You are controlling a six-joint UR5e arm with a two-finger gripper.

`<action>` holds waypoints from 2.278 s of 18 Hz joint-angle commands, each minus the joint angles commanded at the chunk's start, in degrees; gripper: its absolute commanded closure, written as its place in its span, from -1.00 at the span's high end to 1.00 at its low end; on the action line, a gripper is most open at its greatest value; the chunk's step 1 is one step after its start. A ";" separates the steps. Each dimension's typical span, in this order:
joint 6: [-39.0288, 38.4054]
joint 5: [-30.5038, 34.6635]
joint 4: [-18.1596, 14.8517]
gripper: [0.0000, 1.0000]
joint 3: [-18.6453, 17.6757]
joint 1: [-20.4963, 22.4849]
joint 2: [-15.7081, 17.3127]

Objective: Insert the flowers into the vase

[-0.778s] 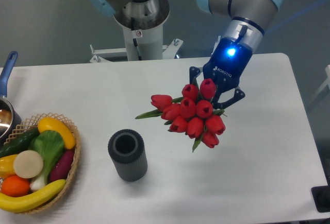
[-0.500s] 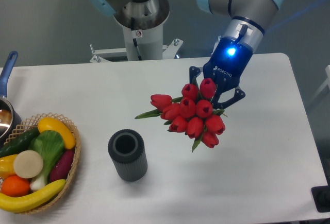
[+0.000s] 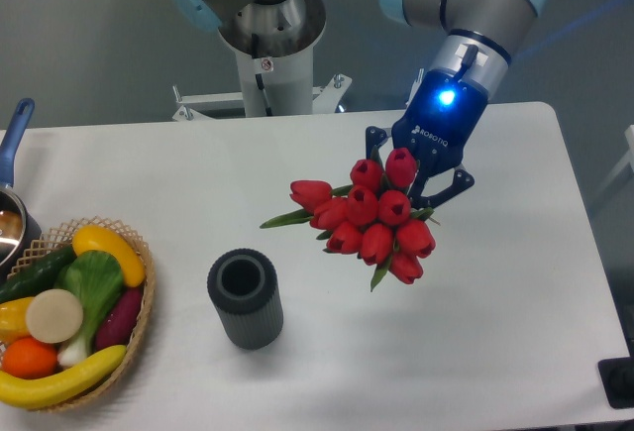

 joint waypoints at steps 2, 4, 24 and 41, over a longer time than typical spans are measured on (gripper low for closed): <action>0.44 -1.15 0.18 -0.47 0.00 0.00 -0.09; 1.14 -1.24 0.18 -0.47 0.00 0.00 -0.18; 8.61 -22.07 0.44 -0.47 -4.13 -5.53 -2.11; 8.70 -26.12 0.44 -0.47 -3.78 -12.04 -3.78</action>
